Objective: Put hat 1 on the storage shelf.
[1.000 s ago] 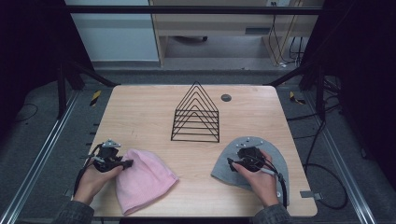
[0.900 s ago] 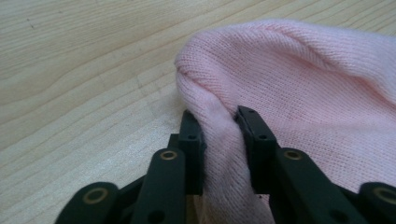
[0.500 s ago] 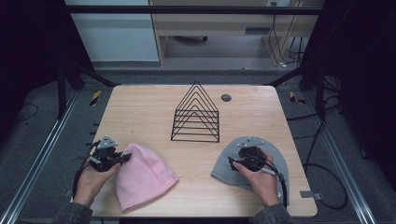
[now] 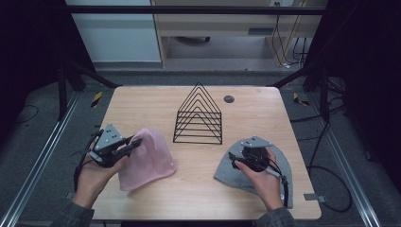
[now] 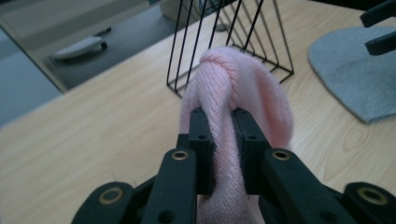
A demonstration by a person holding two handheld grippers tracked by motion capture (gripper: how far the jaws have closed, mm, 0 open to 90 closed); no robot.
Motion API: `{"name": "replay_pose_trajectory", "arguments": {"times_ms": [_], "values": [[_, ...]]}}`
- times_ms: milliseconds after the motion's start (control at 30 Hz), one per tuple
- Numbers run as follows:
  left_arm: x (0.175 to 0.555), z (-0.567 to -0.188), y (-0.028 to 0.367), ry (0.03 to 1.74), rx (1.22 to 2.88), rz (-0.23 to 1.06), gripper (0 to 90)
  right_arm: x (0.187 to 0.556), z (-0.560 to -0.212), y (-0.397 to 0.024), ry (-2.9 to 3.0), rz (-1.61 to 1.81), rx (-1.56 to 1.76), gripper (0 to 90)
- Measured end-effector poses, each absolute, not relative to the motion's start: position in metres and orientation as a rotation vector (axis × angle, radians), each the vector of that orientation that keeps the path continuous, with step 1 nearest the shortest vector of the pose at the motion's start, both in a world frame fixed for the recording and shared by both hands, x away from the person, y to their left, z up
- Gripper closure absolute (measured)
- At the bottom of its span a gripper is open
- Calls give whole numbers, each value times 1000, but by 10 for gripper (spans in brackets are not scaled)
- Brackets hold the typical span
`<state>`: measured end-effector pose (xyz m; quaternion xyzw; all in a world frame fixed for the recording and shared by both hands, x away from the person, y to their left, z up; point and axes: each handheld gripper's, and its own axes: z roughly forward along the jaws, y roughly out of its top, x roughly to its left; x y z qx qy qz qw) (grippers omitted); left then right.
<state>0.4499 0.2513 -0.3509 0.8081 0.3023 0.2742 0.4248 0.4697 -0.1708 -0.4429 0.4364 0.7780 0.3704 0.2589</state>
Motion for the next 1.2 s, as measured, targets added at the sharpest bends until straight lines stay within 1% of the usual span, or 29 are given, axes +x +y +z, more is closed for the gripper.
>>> {"name": "replay_pose_trajectory", "arguments": {"times_ms": [167, 267, 300, 433, 467, 533, 600, 633, 733, 767, 967, 1133, 1200], "values": [[459, -322, 238, 694, 2045, 718, 796, 466, -425, -157, 2112, 1047, 1103, 268], [467, -305, 232, 661, 2032, 730, 796, 463, -407, -141, 2146, 1066, 1015, 289], [470, -301, 231, 654, 2030, 729, 796, 463, -407, -141, 2146, 1066, 1015, 289], [483, -272, 226, 630, 2011, 738, 795, 463, -386, -126, 2176, 1100, 937, 335], [483, -272, 226, 630, 2011, 738, 795, 463, -386, -126, 2176, 1100, 937, 335], [485, -257, 221, 600, 2004, 764, 794, 465, -369, -114, 2192, 1105, 868, 362], [485, -252, 220, 587, 2012, 777, 793, 465, -361, -107, 2196, 1117, 836, 378], [485, -243, 217, 573, 2008, 791, 793, 465, -356, -103, 2201, 1126, 819, 383], [483, -235, 216, 558, 2001, 792, 792, 467, -346, -92, 2218, 1152, 778, 405], [481, -229, 216, 549, 1978, 766, 792, 468, -342, -88, 2223, 1157, 764, 415], [475, -219, 214, 523, 1964, 722, 790, 476, -334, -76, 2253, 1198, 737, 425], [469, -215, 208, 486, 1966, 688, 790, 488, -337, -66, 2312, 1248, 729, 389], [468, -214, 207, 482, 1972, 671, 790, 490, -339, -61, 2320, 1258, 716, 390]]}}
